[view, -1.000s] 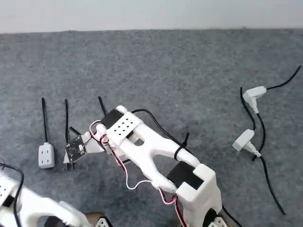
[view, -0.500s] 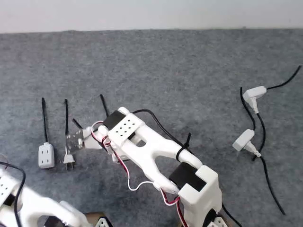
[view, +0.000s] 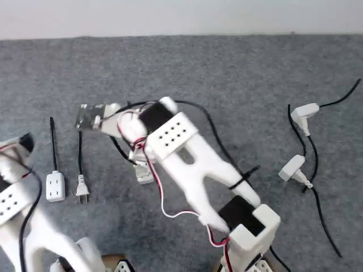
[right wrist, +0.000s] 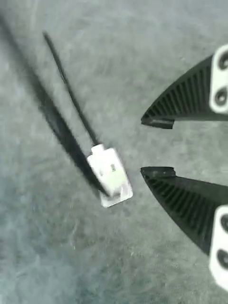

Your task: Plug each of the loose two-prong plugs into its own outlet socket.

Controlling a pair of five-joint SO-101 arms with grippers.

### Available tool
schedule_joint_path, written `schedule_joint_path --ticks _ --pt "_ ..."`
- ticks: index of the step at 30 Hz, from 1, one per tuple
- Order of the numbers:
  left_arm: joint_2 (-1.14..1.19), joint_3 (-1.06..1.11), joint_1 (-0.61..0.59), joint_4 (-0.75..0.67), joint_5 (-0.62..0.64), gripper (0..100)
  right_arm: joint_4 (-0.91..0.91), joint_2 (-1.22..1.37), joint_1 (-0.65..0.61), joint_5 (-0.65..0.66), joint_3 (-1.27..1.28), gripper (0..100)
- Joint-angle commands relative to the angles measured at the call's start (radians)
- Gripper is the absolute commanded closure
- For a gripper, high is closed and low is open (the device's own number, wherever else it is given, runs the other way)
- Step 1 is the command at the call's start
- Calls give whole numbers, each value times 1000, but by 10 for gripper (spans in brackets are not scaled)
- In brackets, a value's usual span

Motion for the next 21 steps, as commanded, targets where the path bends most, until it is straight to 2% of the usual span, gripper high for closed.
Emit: schedule_joint_path --ticks 1,6,10,16,21 --pt "-9 -142 143 137 60 650 68 -88 67 -11 -63 857" --pt "-9 -114 160 181 72 650 173 -145 214 5 -64 858" --pt "-9 -64 195 161 95 650 168 -265 255 5 -66 856" --pt "-8 -8 247 169 124 650 213 -421 255 -216 -55 855" --pt "-2 16 247 161 77 650 248 -476 252 -244 18 857"
